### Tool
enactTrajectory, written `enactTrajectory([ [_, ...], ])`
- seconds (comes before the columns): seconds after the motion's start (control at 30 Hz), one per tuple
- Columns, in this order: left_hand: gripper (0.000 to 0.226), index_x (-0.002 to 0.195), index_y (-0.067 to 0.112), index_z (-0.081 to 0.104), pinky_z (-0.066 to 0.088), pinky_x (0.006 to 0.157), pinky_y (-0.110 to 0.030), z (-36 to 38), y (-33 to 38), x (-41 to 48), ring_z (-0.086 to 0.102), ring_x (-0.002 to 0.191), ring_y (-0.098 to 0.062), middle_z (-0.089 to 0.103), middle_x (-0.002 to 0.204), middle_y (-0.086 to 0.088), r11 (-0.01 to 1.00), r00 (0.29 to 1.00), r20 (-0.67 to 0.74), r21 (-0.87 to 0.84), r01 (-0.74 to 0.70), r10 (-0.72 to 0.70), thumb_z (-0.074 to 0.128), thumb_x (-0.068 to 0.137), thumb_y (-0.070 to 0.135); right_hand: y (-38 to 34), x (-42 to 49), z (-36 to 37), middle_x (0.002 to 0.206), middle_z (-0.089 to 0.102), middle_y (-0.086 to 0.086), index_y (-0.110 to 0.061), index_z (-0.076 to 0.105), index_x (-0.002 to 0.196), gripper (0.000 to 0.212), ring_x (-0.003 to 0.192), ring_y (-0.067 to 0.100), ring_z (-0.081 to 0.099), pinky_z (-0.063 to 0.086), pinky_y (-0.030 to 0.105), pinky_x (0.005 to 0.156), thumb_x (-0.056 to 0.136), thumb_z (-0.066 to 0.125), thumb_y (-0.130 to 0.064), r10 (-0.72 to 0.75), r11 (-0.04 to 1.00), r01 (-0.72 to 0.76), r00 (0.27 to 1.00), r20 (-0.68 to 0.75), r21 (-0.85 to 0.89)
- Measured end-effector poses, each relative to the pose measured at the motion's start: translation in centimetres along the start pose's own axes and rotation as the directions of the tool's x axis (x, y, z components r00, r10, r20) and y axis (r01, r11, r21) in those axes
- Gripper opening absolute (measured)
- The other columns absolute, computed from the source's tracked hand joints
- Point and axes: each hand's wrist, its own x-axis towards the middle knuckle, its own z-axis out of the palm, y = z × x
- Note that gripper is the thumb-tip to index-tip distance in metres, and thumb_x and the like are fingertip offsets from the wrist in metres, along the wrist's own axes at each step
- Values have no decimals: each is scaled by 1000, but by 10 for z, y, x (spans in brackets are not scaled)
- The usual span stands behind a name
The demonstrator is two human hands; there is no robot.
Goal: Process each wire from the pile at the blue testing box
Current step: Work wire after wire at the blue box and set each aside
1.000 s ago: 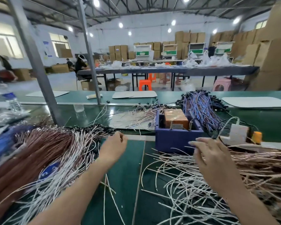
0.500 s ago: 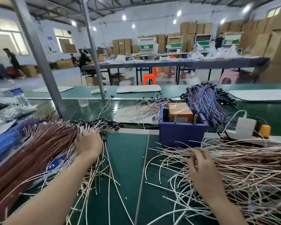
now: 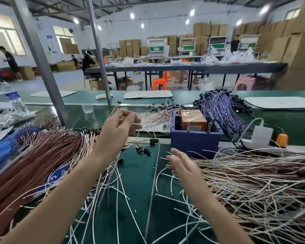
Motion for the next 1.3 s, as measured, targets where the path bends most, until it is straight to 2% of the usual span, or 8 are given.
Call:
enactTrajectory([
  [0.2, 20, 103, 5, 64, 59, 78, -32, -24, -34, -21, 74, 92, -19, 76, 102, -6, 984, 979, 115, -22, 174, -170, 47, 104, 15, -8, 28, 48, 111, 63, -3, -25, 51, 134, 31, 96, 16, 67, 55, 34, 86, 103, 54, -32, 231, 911, -235, 971, 55, 340],
  [0.3, 17, 98, 10, 61, 51, 53, -22, -48, -58, -20, 66, 62, -18, 74, 89, -13, 930, 969, 86, 311, 196, -233, 48, 104, 19, -3, 37, 57, 105, 67, 3, -20, 57, 119, 17, 79, 14, 66, 54, 29, 73, 102, 59, -21, 263, 893, -238, 965, -13, 382],
  [0.4, 23, 103, 18, 61, 46, 49, -19, -67, -84, -20, 56, 57, -9, 68, 83, -4, 515, 954, 90, 854, 73, -286, 42, 107, 30, 1, 41, 58, 106, 69, 6, -20, 58, 114, 13, 81, 13, 65, 55, 29, 70, 102, 60, -21, 285, 915, -261, 958, -38, 307],
  [0.53, 42, 144, 22, 44, 51, 96, -34, -58, -96, -17, 58, 110, -17, 58, 127, -3, 93, 981, 168, 983, -159, -97, 40, 102, 27, 5, 40, 56, 105, 66, 4, -18, 60, 117, 16, 85, 13, 62, 54, 28, 75, 103, 57, -24, 283, 947, -271, 958, -50, 173],
  [0.83, 51, 153, 22, 36, 28, 118, -36, -3, -88, -10, 41, 138, -18, 49, 147, 1, 519, 929, 332, 771, -369, 166, 40, 105, 41, -33, 38, 35, 107, 69, 1, -18, 59, 111, 15, 103, 14, 64, 47, 17, 84, 102, 54, -30, -75, 979, 118, 965, -250, 163],
  [0.93, 43, 138, 23, 52, 37, 107, -37, 6, -81, -3, 58, 114, -19, 68, 120, 2, 546, 916, 346, 736, -400, 205, 32, 106, 45, -59, 38, 21, 109, 76, 1, -9, 53, 122, 25, 109, 17, 70, 51, 31, 98, 105, 48, -27, -108, 881, 209, 962, -250, 424],
  [1.1, 41, 102, 23, 57, 54, 66, -40, 6, -71, 4, 59, 59, -12, 65, 73, 6, 565, 913, 351, 718, -406, 208, 26, 105, 50, -105, 28, -37, 70, 64, 0, -13, 52, 93, 19, 64, 15, 62, 58, 30, 68, 106, 44, -25, -92, 595, 354, 922, -377, 722],
  [1.3, 44, 85, 26, 45, 41, 51, -28, 23, -29, 16, 51, 50, -5, 53, 61, 11, 483, 864, 387, 718, -501, 322, 17, 100, 57, -109, 10, -73, 62, 44, -9, -22, 53, 94, 17, 45, 3, 32, 26, 17, 38, 105, 40, -19, -243, 926, 345, 856, -457, 153],
])
